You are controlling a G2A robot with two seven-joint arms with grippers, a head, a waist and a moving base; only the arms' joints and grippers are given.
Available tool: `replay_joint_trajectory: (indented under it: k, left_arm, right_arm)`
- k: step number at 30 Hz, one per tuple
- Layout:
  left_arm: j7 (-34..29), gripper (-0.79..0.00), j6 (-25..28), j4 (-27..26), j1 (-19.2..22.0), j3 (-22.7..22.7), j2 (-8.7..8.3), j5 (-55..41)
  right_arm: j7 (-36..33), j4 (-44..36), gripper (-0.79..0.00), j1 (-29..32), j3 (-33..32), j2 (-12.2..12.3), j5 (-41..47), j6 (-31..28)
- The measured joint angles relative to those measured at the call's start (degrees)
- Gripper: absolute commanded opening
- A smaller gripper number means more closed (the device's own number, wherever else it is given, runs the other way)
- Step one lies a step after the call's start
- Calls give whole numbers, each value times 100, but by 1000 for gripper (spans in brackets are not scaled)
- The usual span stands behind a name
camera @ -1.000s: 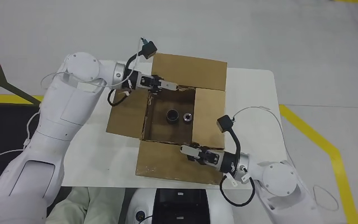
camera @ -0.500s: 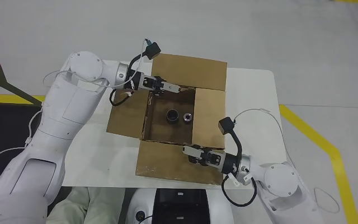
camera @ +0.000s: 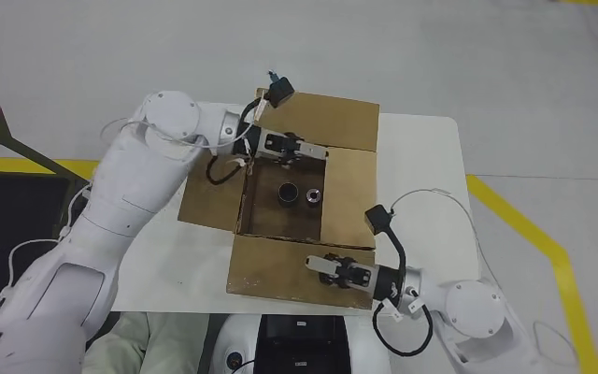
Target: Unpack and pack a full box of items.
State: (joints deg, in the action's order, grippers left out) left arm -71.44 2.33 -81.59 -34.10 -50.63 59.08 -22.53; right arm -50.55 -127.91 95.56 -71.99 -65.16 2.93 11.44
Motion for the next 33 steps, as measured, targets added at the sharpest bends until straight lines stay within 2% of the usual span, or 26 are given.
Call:
replay_joint_trajectory:
  k: [8, 17, 33]
  left_arm:
    - [260, 0, -215, 298, 286, 597, 264, -25]
    - [797, 0, -203, 675, 360, 1066, 487, 423]
    - [1493, 0, 20, 1099, 291, 1502, 826, 841]
  right_arm:
    - [-244, -198, 0, 186, -23, 84, -221, 125]
    - [-221, -250, 0, 242, 3, 141, -278, 240]
    - [-11, -239, 0, 247, 89, 209, -246, 303]
